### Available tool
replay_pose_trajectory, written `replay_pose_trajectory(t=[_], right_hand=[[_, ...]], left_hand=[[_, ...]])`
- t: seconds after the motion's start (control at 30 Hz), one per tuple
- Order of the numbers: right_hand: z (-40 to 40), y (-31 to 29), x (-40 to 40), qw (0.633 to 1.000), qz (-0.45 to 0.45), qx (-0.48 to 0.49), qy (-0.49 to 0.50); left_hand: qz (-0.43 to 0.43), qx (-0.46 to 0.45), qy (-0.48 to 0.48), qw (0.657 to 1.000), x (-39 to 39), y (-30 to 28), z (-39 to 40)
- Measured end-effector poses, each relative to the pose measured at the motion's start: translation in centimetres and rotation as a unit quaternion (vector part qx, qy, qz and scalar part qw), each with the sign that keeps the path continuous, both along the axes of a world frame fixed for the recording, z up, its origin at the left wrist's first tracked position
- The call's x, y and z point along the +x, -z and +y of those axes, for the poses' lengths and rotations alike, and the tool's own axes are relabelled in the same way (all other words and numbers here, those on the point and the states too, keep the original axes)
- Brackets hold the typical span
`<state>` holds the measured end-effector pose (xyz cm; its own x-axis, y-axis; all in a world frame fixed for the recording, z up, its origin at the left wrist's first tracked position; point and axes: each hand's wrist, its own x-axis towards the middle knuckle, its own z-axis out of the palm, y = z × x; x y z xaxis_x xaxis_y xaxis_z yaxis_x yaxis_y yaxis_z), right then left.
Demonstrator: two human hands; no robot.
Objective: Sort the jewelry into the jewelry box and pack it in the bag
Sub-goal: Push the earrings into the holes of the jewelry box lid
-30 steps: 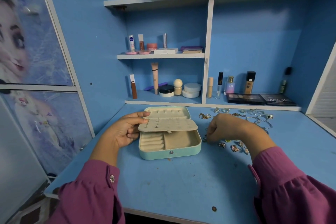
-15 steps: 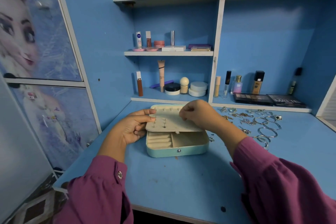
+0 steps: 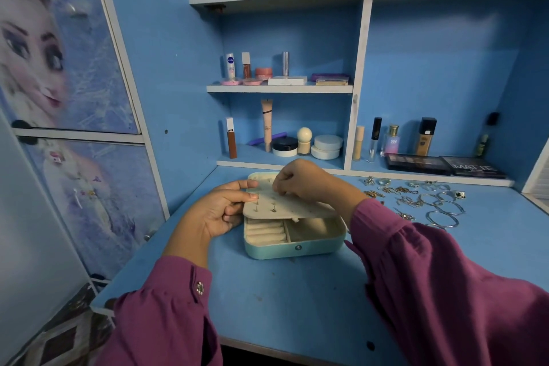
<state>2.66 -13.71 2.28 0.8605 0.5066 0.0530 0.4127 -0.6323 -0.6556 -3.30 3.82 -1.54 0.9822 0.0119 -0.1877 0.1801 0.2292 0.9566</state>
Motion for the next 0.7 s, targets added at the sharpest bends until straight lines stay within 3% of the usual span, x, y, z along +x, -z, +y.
replay_pose_trajectory(t=[0.7], right_hand=[[0.68, -0.71, 0.22, 0.997, -0.016, -0.077, -0.02]], left_hand=[[0.0, 0.012, 0.001, 1.0, 0.05, 0.02, -0.03]])
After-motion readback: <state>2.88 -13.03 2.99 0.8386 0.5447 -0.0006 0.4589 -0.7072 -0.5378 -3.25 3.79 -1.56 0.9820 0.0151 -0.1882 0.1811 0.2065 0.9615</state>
